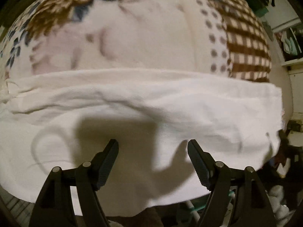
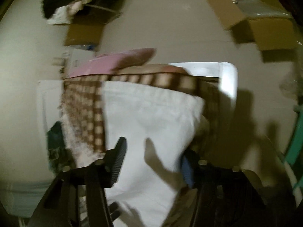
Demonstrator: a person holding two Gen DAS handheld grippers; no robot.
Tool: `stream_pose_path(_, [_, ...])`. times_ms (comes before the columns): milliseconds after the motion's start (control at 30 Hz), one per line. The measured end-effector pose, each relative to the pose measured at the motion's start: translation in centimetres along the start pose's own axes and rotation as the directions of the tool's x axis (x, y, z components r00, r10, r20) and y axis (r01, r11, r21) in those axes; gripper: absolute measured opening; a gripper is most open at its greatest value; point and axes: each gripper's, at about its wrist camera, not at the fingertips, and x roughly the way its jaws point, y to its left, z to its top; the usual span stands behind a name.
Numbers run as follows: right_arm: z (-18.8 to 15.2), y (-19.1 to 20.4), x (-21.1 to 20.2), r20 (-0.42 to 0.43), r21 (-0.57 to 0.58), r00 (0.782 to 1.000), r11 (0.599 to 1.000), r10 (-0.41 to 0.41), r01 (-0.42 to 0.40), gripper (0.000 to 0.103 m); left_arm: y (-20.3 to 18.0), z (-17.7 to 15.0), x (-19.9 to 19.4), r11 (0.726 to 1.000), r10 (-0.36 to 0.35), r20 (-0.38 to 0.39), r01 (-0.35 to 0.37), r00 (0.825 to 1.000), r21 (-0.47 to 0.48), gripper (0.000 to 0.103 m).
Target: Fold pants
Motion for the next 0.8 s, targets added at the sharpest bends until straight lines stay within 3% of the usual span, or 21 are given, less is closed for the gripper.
stream_pose_path(67, [0.1, 0.1, 0.0, -0.009, -0.029, 0.998, 0.998, 0.064, -0.064, 0.052, -0.1, 0.1, 0.8, 1.000, 0.004, 0.003, -0.004, 1.000, -0.001, 0.079])
stream_pose_path(167, [0.6, -0.9, 0.7, -0.024, -0.026, 0.995, 0.995, 0.094, -0.095, 0.052, -0.8, 0.1, 1.3, 1.000, -0.002, 0.020, 0.002, 1.000, 0.008, 0.090])
stream_pose_path(233, [1.0, -1.4, 1.2, -0.034, -0.023, 0.991, 0.991, 0.129, -0.130, 0.052, -1.5, 0.3, 2.0, 1.000, -0.020, 0.011, 0.019, 1.000, 0.015, 0.103])
stream_pose_path(367, [0.8, -0.4, 1.7, -0.043, -0.030, 0.962, 0.962, 0.269, -0.270, 0.052, -2.9, 1.1, 2.8, 0.999, 0.038, 0.004, -0.038, 0.999, 0.026, 0.103])
stream_pose_path(567, [1.9, -0.4, 4.9, -0.081, -0.059, 0.966, 0.967, 0.243, -0.248, 0.052, -3.8, 1.7, 3.5, 0.998, 0.061, -0.014, -0.061, 0.998, -0.012, 0.103])
stream_pose_path(700, [2.2, 1.1, 5.4, -0.111, -0.060, 0.927, 0.929, 0.358, -0.366, 0.053, -4.2, 4.4, 3.7, 0.997, 0.067, -0.021, -0.068, 0.998, -0.029, 0.103])
stream_pose_path(800, [2.2, 2.6, 6.7, -0.135, -0.138, 0.940, 0.934, 0.313, -0.331, 0.053, -4.8, 5.7, 4.1, 0.996, 0.072, -0.022, -0.073, 0.997, -0.042, 0.103])
